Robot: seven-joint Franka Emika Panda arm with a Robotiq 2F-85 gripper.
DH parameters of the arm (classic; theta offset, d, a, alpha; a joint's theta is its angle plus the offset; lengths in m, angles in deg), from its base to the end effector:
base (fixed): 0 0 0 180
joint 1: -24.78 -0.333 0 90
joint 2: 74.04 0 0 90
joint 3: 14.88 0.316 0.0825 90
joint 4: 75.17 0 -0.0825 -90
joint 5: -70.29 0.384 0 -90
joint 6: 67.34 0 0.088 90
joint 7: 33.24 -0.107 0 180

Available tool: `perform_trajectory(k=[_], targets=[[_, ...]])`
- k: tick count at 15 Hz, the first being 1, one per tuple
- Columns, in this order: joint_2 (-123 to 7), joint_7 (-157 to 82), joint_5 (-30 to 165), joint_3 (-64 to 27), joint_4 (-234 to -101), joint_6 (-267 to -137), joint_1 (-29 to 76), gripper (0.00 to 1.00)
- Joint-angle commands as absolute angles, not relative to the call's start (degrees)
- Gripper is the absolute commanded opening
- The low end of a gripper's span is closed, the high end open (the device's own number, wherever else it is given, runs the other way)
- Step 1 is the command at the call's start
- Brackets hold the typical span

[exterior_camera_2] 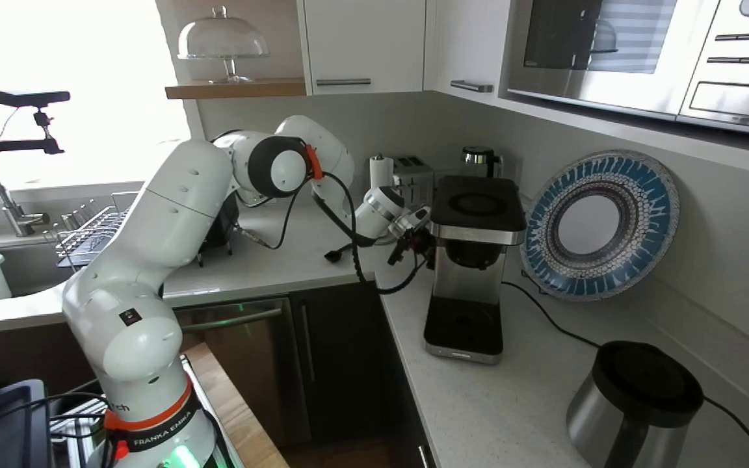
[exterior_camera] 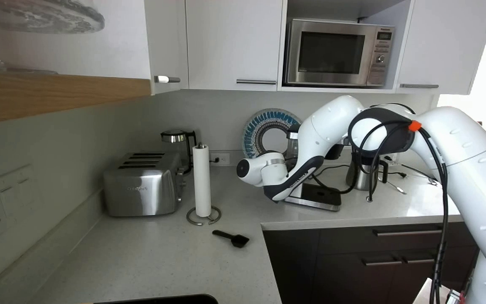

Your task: Slide the coffee maker a little forward

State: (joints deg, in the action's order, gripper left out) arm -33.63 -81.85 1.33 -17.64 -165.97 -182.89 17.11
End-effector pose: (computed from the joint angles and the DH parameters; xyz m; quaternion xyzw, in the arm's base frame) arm 0.6939 0.0095 0.2328 0.8663 -0.0089 0.1170 0.4855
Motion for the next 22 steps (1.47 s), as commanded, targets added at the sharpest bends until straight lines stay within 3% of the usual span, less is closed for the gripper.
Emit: perform_trajectory(k=[1,7,8,17,22], targets=[[-38.9,-86.0,5.1,-16.7,-178.0,-178.4,16.8,0.00],[-41.9,-89.8,4.7,-15.9,-182.7,-177.9,15.6,0.00],[-37.8,-85.8,1.1,-16.0,-172.4,-182.5,16.0,0.00],[-38.0,-86.0,0.8,-15.7,-172.4,-182.6,15.9,0.00],[-34.9,-80.6,1.5,-15.8,-166.0,-178.6,15.5,0.00]])
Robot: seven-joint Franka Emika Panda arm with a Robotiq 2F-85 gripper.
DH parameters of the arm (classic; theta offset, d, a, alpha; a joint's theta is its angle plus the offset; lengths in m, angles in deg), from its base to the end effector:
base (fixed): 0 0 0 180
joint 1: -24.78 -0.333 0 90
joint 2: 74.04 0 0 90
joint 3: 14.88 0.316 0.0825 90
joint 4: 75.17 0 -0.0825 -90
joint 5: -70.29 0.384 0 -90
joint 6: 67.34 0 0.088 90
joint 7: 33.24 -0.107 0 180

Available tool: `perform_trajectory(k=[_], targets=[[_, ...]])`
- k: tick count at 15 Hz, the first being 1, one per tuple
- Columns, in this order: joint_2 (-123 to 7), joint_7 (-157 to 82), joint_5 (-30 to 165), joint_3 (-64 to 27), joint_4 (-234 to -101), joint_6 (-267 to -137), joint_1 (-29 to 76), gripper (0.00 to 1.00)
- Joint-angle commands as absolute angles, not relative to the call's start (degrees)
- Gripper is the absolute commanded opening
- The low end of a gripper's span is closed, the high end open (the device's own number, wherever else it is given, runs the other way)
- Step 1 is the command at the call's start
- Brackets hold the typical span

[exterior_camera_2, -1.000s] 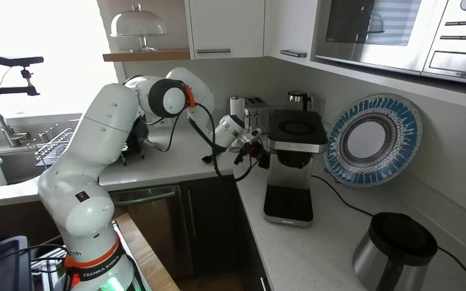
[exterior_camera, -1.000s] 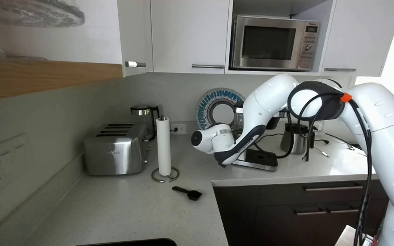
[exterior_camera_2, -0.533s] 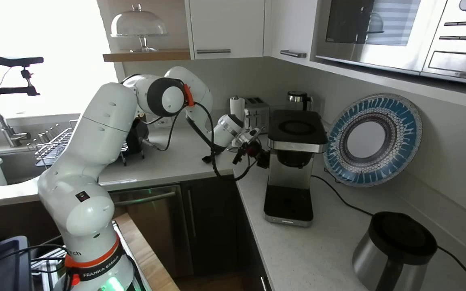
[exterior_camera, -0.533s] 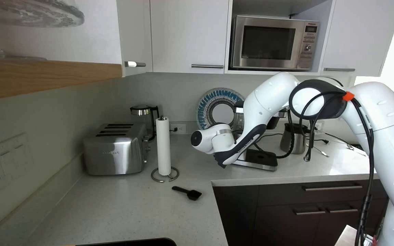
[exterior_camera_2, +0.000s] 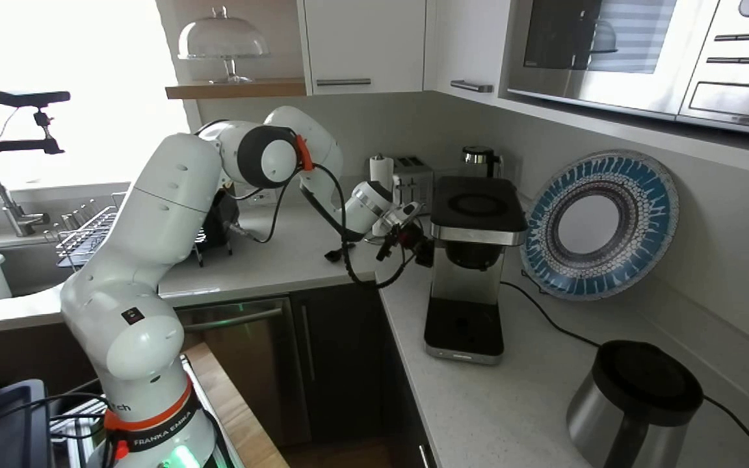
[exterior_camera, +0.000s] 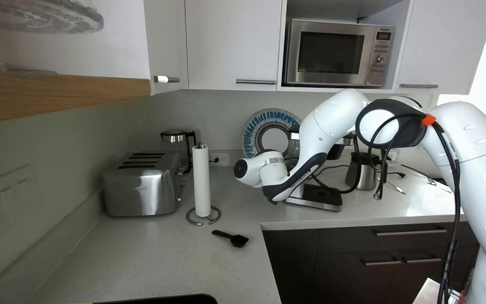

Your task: Slide the coffee maker a little forward

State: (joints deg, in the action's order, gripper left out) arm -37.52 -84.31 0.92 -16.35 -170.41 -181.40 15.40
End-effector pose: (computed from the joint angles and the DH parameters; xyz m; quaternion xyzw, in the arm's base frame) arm 0.6753 0.0375 0.2458 0.8655 -0.0087 0.1273 0.4843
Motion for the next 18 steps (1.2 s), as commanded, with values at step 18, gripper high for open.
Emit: perform_trajectory(k=[18], targets=[[-27.8,-76.3,7.2,-16.6,-159.5,-166.8,16.0,0.00]])
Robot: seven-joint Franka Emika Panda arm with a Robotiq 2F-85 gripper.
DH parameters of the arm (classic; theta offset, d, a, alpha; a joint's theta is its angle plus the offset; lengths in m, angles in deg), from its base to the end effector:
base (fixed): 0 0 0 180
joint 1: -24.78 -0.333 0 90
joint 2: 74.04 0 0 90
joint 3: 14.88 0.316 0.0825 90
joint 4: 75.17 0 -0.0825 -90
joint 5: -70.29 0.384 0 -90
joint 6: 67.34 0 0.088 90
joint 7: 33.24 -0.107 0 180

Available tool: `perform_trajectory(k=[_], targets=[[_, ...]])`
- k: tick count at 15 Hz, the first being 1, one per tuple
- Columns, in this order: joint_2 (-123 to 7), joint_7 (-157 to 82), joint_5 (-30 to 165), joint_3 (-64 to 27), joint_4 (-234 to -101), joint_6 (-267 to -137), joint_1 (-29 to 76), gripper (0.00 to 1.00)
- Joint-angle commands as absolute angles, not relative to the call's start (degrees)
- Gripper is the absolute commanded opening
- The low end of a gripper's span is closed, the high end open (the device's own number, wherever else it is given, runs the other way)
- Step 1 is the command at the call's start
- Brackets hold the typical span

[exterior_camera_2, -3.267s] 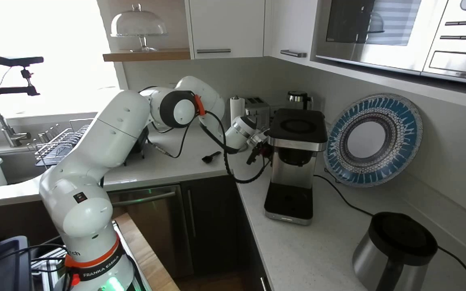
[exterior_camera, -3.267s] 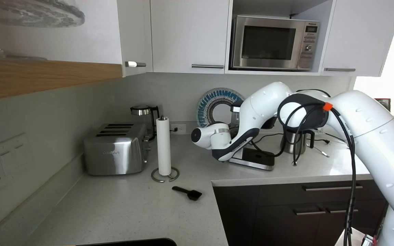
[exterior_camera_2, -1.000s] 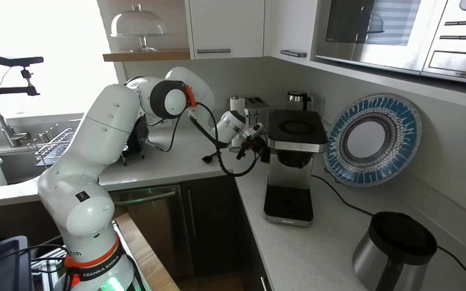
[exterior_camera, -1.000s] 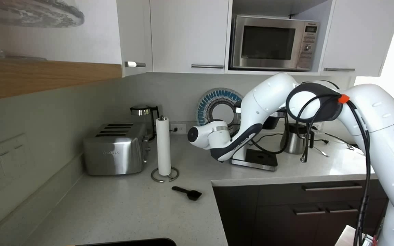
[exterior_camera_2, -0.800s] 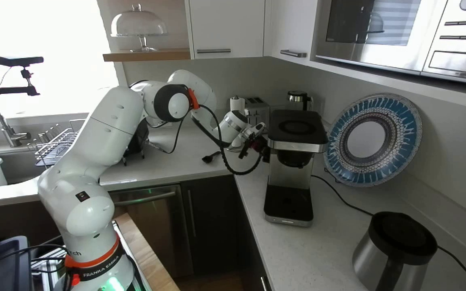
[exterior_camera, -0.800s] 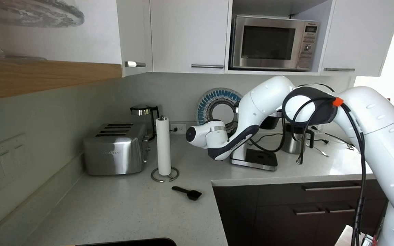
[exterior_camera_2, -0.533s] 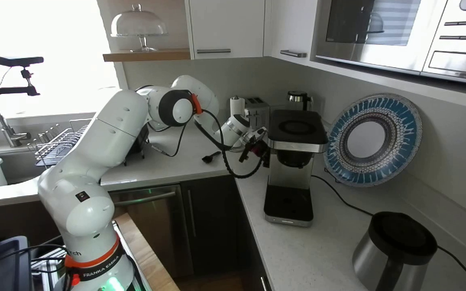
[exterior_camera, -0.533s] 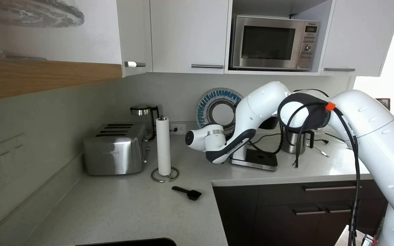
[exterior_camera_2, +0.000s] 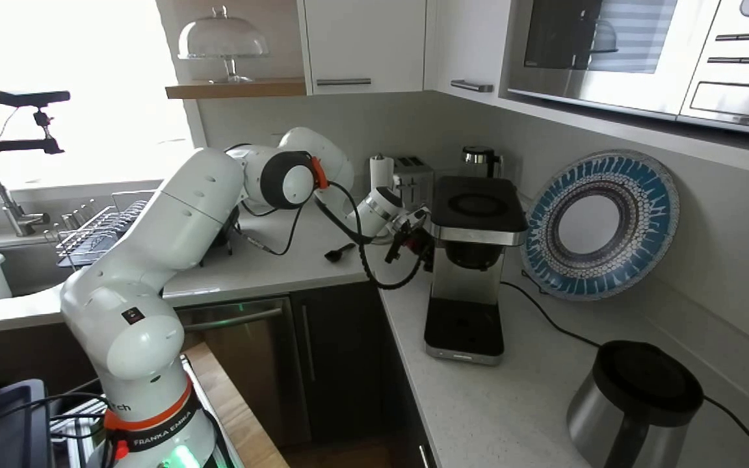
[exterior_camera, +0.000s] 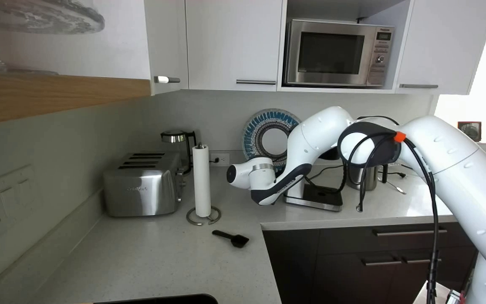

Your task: Slide the coffee maker a little forward

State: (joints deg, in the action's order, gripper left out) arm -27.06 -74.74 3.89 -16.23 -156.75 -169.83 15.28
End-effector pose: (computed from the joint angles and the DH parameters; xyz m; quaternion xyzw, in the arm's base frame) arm 0.7071 0.0255 0.2202 0.8441 -0.0051 0.0393 0.5348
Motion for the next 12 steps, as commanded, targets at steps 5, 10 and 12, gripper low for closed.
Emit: perform_trajectory(k=[5,10,12], targets=[[-32.9,-82.4,8.4,-16.8,-168.2,-167.4,16.8,0.00],[-36.0,-86.1,8.4,-16.7,-172.8,-169.8,16.5,0.00],[-37.1,-87.1,8.1,-16.7,-174.6,-170.4,16.4,0.00]])
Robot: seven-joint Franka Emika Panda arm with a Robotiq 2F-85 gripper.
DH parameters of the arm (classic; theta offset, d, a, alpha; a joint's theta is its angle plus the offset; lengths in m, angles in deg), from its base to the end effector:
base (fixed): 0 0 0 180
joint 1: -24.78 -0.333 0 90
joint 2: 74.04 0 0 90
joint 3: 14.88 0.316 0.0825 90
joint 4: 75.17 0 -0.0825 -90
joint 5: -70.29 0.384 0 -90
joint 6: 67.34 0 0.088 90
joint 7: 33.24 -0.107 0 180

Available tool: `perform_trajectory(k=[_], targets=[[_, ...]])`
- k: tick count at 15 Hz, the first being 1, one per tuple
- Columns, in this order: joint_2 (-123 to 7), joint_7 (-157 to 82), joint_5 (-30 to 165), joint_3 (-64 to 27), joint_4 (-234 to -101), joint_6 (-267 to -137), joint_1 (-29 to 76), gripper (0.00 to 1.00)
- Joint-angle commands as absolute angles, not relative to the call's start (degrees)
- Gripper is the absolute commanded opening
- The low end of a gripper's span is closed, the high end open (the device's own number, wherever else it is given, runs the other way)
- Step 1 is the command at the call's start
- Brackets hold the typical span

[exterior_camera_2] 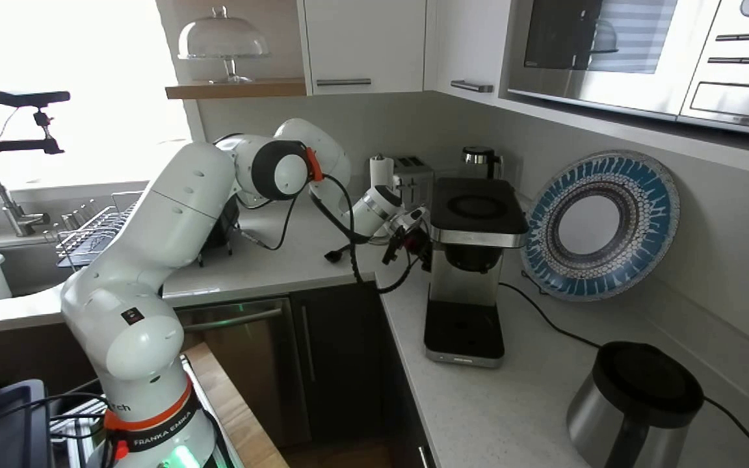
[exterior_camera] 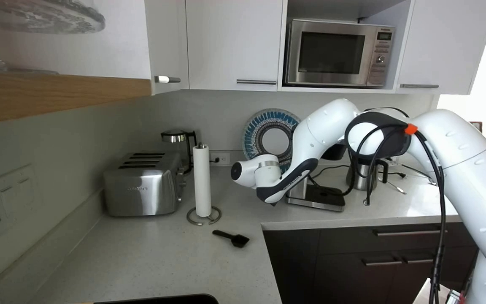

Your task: Slide the coffee maker a little forward

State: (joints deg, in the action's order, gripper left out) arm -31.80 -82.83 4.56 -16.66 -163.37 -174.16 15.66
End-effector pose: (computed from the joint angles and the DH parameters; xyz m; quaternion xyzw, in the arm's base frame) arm 0.6899 0.0215 0.2280 0.8555 -0.0503 0.0797 0.5091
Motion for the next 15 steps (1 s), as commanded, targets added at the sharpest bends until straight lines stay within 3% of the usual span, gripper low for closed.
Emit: perform_trajectory(k=[1,15], targets=[[-37.6,-87.5,8.1,-16.6,-175.4,-170.6,16.3,0.00],[-44.5,-94.4,6.8,-15.6,-186.7,-171.5,15.5,0.00]])
